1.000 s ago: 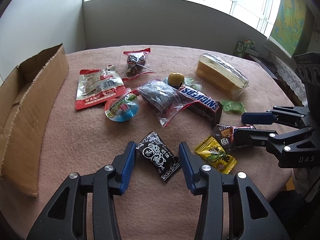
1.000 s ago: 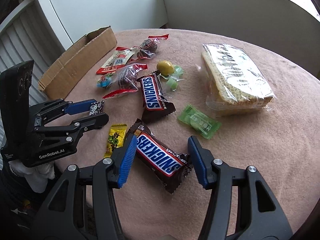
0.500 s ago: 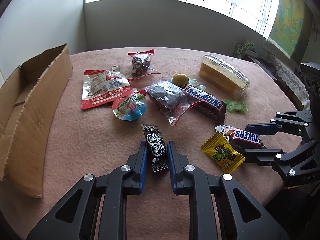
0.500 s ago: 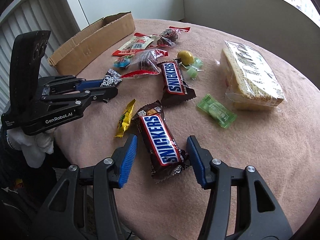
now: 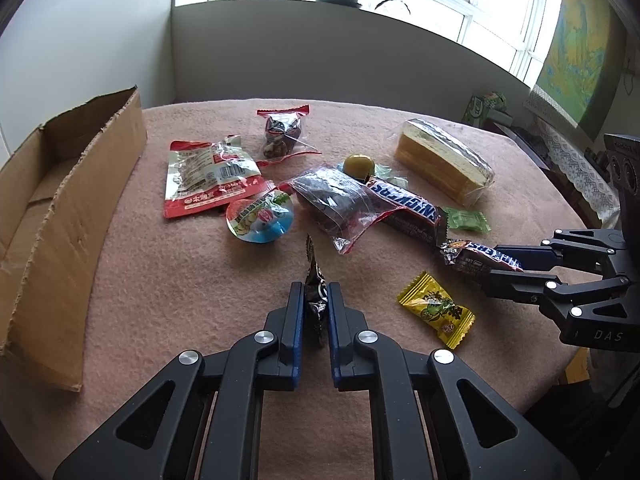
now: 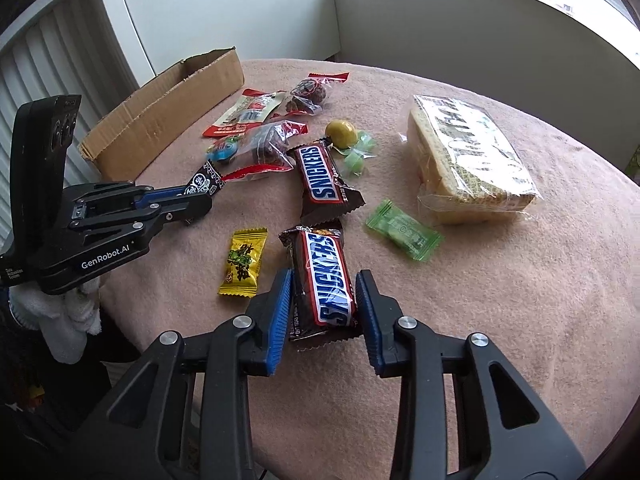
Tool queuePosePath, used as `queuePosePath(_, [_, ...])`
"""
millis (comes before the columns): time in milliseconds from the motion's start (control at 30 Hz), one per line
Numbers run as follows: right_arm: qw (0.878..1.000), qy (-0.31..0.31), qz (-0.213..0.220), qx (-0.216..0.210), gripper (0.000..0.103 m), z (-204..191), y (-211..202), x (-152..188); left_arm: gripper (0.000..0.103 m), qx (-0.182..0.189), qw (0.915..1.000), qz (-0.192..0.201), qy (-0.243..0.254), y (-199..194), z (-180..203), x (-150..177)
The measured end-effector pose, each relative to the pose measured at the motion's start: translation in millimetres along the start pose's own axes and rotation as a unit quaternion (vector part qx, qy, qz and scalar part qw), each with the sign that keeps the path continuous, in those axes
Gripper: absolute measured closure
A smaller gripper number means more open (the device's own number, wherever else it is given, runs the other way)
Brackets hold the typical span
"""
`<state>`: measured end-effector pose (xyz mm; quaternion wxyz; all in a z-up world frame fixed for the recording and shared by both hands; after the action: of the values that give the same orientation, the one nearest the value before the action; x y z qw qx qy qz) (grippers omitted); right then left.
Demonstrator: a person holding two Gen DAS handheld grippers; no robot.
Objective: Organize snacks
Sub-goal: 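Close the left tool on the black packet while the right tool grips the Snickers bar, then carry both snacks into the cardboard box and open both tools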
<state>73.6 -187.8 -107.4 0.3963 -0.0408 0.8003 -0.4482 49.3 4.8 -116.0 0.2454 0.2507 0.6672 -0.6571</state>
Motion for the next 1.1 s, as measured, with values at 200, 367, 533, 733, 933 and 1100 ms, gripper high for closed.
queuePosePath(200, [1.0,0.003,0.001,0.01,0.07,1,1,-2,0.094,-0.01,0.9999,0.002,0.01,5,5,1])
queuePosePath(367, [1.0,0.005,0.019,0.009,0.072,-2,-6,-3,0.094,-0.004,0.9999,0.009,-0.004,0,2,-2])
queuePosePath(533, [0.999,0.002,0.046,0.016,0.072,-8,-17,-10,0.094,-0.004,0.9995,0.03,-0.004,-15,2,-5])
queuePosePath(733, [0.998,-0.001,0.067,0.02,0.072,-19,-20,-23,0.094,-0.005,0.9979,0.06,-0.022,-35,-13,-14])
queuePosePath(933, [0.995,-0.01,0.096,0.012,0.072,-42,-22,-49,0.094,-0.013,0.9943,0.094,-0.048,-57,-37,-22])
queuePosePath(1100, [0.993,-0.017,0.115,-0.005,0.072,-64,-15,-73,0.094,-0.017,0.991,0.111,-0.073,-66,-61,-27])
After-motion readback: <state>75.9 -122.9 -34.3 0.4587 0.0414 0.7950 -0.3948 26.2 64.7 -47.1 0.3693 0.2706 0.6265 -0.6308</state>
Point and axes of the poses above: each gripper's, at about its wrist camera, not at the fingertips, and y roughly the way its jaws point, z to its right, x to its underside, the point moved 2 cm from there along y, roughly the way its jaws point, and after that the axes turned 12 degrees about -x, right-handed, at the moved point
